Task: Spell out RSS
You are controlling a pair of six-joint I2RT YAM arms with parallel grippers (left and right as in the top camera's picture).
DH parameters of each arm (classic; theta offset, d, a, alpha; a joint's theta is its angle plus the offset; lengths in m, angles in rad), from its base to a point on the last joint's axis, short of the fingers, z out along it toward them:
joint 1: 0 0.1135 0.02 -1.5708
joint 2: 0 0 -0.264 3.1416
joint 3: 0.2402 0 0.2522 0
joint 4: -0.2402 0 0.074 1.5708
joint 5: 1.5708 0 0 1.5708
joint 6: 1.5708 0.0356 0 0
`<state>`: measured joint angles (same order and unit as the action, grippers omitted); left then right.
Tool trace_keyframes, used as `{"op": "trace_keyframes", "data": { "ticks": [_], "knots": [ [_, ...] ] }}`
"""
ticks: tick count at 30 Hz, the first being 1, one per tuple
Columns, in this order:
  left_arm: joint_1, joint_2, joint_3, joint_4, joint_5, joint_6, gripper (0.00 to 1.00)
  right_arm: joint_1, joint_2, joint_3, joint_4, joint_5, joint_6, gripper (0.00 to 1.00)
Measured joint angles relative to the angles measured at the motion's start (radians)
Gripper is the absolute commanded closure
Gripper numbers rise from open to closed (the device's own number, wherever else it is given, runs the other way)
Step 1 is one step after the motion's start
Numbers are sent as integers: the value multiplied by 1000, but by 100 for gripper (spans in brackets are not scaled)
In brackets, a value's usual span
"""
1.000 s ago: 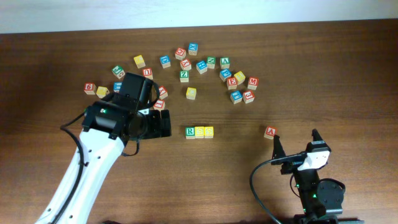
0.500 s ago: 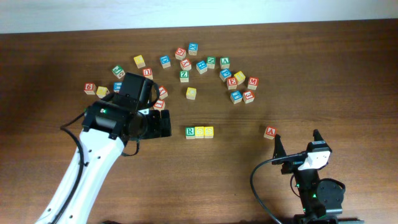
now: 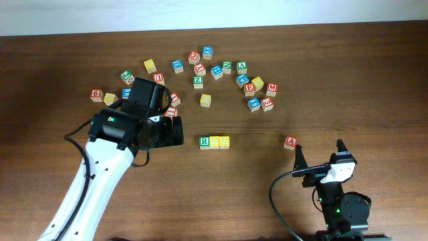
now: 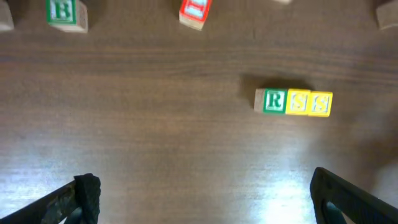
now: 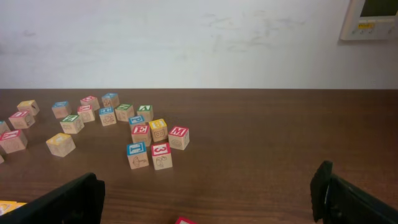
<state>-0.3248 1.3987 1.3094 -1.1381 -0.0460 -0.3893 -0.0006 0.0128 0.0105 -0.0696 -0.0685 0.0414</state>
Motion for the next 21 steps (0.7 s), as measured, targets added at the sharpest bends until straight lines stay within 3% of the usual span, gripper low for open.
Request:
{"op": "trace_keyframes", "data": {
  "ticks": [5, 7, 11, 16, 21],
  "knots": [
    [0, -79, -118, 212, -22, 113, 1, 0, -1, 0, 0, 1, 0, 2],
    [20, -204, -285, 330, -14, 130, 1, 0, -1, 0, 0, 1, -1, 2],
    [91, -480, -575, 371, -7, 139, 1, 0, -1, 0, 0, 1, 0, 1],
    [115, -850, -703, 393, -55, 140, 1, 0, -1, 0, 1, 1, -1, 2],
    [219, -1088, -900, 570, -3, 187, 1, 0, -2, 0, 1, 1, 0, 2]
  ]
}}
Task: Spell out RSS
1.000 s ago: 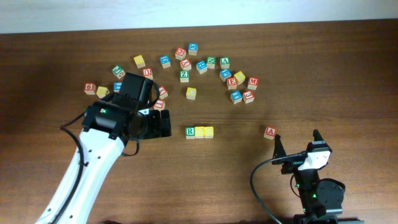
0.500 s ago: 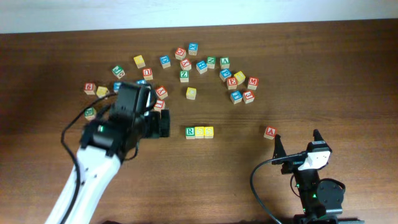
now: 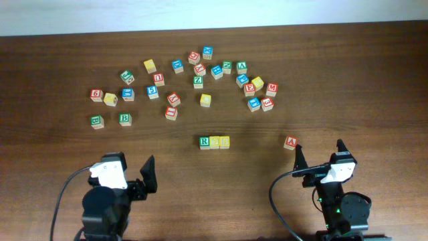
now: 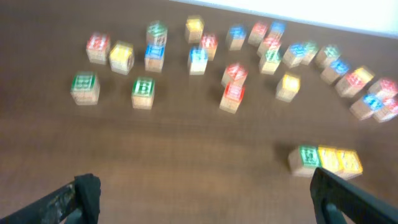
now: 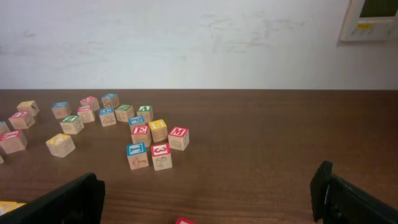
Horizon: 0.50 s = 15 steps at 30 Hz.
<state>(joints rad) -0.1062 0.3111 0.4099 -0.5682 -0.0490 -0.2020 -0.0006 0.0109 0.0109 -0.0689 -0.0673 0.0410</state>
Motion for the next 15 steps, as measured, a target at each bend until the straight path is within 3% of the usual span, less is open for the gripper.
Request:
{"op": "trace_keyframes", "data": {
  "ticks": [7, 15],
  "knots": [
    [80, -179, -288, 521, 146, 43, 1, 0, 0, 0, 0, 3, 0, 2],
    [146, -296, -396, 660, 173, 45, 1, 0, 0, 0, 0, 3, 0, 2]
  ]
}}
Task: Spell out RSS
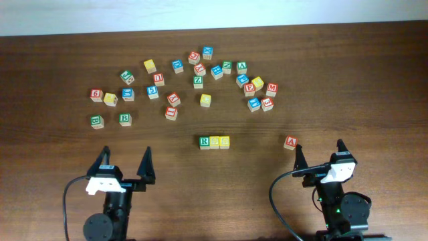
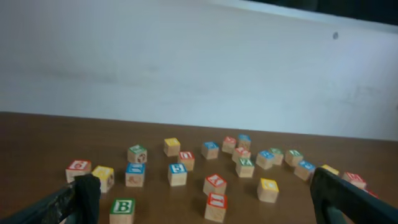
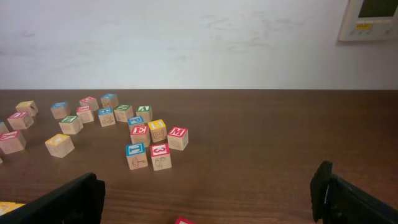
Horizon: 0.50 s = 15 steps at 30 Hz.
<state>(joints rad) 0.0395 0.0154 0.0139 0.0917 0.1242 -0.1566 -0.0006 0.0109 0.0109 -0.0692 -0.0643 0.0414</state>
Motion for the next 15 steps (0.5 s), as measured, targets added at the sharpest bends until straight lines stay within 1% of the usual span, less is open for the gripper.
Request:
{"op": "trace_keyframes", "data": {
  "ticks": [3, 5, 6, 7, 8, 12, 15],
  "knots": [
    [22, 0, 0, 3, -1, 0, 1, 0, 0, 0, 0, 0, -1, 2],
    [22, 0, 0, 8, -5, 23, 1, 0, 0, 0, 0, 0, 0, 2],
    [23, -2, 0, -14, -6, 41, 1, 0, 0, 0, 0, 0, -1, 2],
    [23, -4, 1, -113, -12, 53, 1, 0, 0, 0, 0, 0, -1, 2],
    [23, -5, -3, -153, -19, 60, 1, 0, 0, 0, 0, 0, 0, 2],
    [23, -5, -3, -161, -45, 87, 1, 0, 0, 0, 0, 0, 0, 2],
    [23, -5, -3, -167, -100, 90, 1, 0, 0, 0, 0, 0, -1, 1]
  ]
}}
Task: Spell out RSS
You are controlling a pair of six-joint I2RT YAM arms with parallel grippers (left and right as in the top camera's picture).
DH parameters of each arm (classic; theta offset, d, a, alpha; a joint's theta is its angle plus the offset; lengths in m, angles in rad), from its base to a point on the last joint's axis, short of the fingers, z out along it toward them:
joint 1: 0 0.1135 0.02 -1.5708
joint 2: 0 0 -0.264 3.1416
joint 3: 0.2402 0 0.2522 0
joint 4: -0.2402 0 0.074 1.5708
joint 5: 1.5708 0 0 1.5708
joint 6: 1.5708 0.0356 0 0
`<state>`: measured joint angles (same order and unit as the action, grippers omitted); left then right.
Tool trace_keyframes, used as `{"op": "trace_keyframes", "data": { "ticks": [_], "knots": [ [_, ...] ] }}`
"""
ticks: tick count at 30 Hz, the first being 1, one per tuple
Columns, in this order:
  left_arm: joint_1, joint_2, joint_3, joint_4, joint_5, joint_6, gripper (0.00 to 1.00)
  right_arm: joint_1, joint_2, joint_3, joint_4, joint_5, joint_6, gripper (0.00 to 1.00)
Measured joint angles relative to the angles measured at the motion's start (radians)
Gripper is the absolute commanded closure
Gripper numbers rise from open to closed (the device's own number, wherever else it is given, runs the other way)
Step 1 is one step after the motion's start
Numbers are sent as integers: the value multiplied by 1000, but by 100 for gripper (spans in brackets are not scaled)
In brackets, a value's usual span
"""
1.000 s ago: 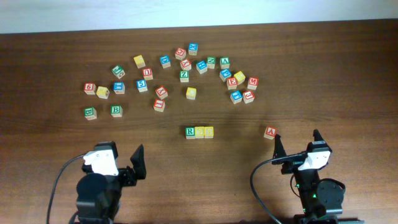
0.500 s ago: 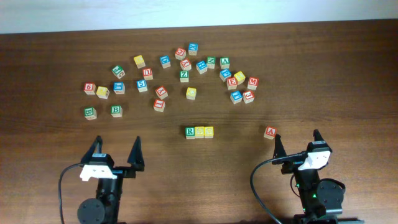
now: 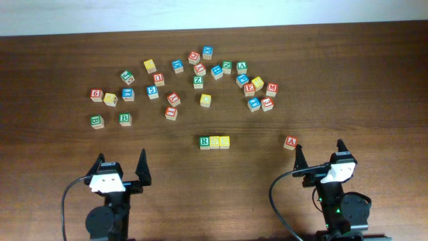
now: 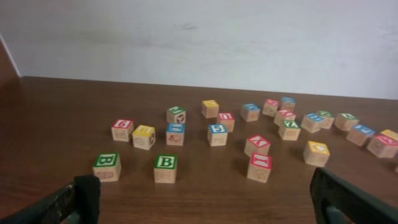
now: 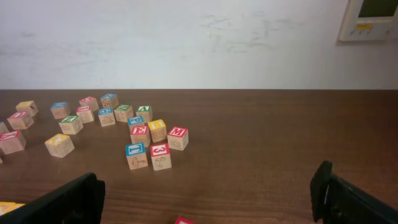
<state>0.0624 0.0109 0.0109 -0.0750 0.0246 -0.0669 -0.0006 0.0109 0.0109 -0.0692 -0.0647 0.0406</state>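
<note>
Three blocks stand touching in a row at the table's middle: a green R block, then a yellow S block and a second yellow S block. My left gripper sits near the front edge at the left, open and empty, well away from the row; in its wrist view the left gripper faces the loose blocks and the row is out of frame. My right gripper is open and empty at the front right. In the right wrist view the right gripper holds nothing.
Several loose letter blocks lie scattered across the back of the table. Two green B blocks sit at the left. A red A block lies just ahead of the right gripper. A white wall closes the far side.
The left arm has settled slightly at the front left. Its wrist view now takes in more table and less wall. Both grippers stay open, and the right arm and the blocks are unmoved.
The left arm was stretched out over the table left of the finished R-S-S row, open, looking down on it. Then it was back near the front edge, then parked facing the wall. The row and the right arm stayed put throughout.
</note>
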Motion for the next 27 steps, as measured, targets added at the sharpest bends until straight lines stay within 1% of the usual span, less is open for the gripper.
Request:
{"op": "trace_keyframes", "data": {
  "ticks": [2, 5, 8, 27],
  "knots": [
    [0, 0, 0, -1, -22, 0, 1, 0, 0, 0, 0, 0, 1, 2],
    [0, 0, 0, -2, -30, 49, 1, 0, 0, 0, 0, 0, 0, 2],
    [0, 0, 0, -3, -31, 71, 1, 0, 0, 0, 0, 0, 0, 2],
    [0, 0, 0, -3, -32, 75, 1, 0, 0, 0, 0, 0, 0, 2]
  ]
}}
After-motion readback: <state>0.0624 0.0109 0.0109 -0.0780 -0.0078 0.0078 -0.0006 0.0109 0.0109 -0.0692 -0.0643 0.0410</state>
